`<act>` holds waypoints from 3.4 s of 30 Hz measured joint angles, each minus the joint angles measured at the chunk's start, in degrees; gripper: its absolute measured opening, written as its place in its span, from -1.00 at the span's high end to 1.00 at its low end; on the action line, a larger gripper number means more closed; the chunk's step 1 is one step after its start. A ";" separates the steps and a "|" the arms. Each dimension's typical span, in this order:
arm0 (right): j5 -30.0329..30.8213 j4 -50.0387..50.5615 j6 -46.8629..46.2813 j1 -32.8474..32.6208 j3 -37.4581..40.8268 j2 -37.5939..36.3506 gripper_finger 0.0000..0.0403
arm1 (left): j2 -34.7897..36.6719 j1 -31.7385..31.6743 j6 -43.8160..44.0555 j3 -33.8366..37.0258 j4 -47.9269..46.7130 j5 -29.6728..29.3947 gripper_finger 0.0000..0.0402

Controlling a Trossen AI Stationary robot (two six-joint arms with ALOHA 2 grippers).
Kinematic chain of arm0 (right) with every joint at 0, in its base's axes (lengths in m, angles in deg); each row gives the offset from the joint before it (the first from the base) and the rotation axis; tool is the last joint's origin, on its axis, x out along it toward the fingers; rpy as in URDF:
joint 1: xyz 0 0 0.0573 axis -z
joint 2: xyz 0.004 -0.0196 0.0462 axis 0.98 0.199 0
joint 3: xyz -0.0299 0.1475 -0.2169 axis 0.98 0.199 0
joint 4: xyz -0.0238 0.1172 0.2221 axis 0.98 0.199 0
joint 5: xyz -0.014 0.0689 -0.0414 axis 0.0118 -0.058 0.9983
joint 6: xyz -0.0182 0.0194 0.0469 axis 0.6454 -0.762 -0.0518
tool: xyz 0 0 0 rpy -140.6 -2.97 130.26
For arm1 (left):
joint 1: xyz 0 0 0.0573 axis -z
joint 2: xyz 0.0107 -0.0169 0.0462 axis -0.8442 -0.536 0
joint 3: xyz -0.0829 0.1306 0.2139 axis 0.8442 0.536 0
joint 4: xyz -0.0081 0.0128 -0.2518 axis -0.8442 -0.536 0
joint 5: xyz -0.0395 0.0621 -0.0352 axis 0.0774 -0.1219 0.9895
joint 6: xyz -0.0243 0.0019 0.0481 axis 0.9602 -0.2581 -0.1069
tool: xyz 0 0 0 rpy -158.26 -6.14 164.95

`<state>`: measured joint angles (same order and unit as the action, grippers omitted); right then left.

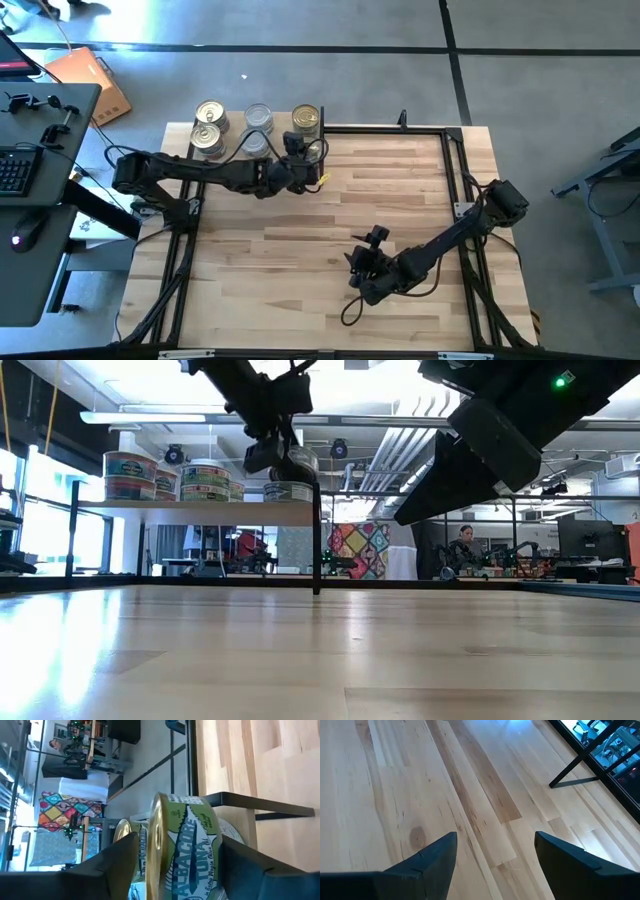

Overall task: Stack canned seafood by type on shelf
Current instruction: Stack the green blue tuna can on top of the other green blue tuna can on the shelf, then return to Home Position

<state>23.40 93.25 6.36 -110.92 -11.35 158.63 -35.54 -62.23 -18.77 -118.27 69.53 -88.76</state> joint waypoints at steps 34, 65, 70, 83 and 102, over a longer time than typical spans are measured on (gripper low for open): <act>-0.02 -0.70 -0.04 0.00 -0.02 0.00 -0.28 | 0.02 -4.00 9.62 -5.53 -16.45 -2.46 -0.51; -0.04 -0.90 -0.02 0.00 -0.04 0.00 -0.28 | 4.17 -2.55 14.49 -5.53 -23.94 0.93 -0.51; -0.04 0.48 0.03 -0.10 -0.04 0.00 -0.28 | 7.61 -0.38 21.24 -5.53 -26.77 1.88 -0.51; -4.80 16.38 -10.22 -5.99 9.69 -10.55 0.05 | 31.62 11.91 42.71 15.00 -15.37 12.09 -0.37; -20.44 -52.25 14.43 0.38 51.31 -48.75 0.64 | 49.85 15.90 49.98 47.63 27.43 28.58 -0.36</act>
<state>2.96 41.00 20.79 -110.54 39.97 109.88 14.32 -46.33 31.21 -70.64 96.96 -60.18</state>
